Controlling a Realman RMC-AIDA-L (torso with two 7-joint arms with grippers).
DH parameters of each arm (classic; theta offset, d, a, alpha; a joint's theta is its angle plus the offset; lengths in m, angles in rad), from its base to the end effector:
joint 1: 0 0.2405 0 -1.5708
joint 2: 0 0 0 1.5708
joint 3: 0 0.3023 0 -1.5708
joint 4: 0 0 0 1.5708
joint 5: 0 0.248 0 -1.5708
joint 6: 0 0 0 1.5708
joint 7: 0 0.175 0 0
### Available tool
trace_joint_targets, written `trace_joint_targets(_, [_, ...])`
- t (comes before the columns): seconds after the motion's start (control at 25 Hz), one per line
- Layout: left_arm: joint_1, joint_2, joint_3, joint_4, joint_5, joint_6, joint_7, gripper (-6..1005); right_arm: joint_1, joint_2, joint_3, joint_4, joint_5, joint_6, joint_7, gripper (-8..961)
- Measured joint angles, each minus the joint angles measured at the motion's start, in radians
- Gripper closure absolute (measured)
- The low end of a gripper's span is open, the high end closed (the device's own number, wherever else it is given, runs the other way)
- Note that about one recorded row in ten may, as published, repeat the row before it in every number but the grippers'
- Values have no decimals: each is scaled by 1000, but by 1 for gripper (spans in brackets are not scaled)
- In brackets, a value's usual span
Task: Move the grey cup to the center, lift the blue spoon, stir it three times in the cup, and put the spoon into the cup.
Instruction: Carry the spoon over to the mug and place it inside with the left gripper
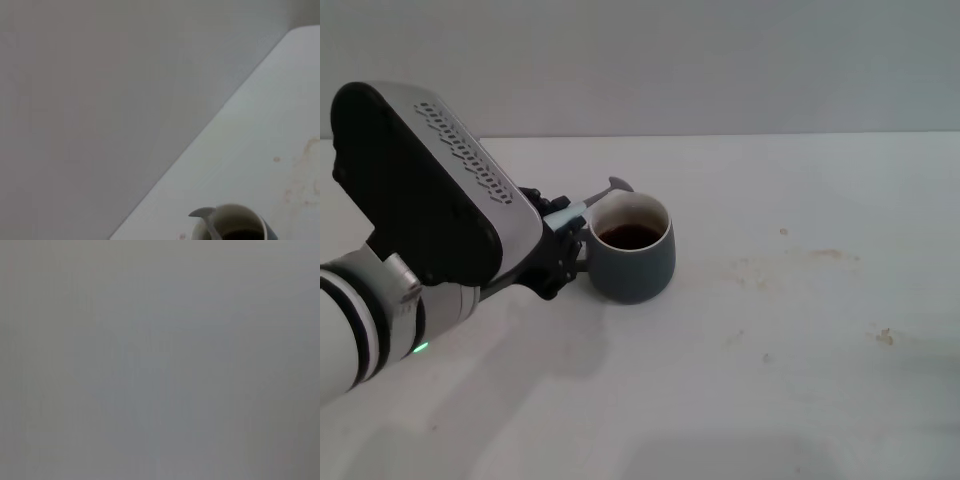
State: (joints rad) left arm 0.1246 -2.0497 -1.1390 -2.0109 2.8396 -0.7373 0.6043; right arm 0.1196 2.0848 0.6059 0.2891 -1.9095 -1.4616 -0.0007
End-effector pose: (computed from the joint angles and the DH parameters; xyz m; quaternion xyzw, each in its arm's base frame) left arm -0.1671 0.3208 -0.0444 -0.9006 -0.0756 0.0008 0.4279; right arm 0.4362 0.2637 -0.0387 -0.5765 0.2492 0.2982 0.7188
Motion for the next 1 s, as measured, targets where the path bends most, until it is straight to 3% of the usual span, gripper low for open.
trace_joint_targets(0.44, [-29,-4,-11,19,1,-65,14,828,-1,0,-4,-4,0,-4,-1,954])
trace_joint_targets(1.0, [-142,-6,-33,172,-5,-69,26,828,-2,1,-11,-5,0,-5,-1,954])
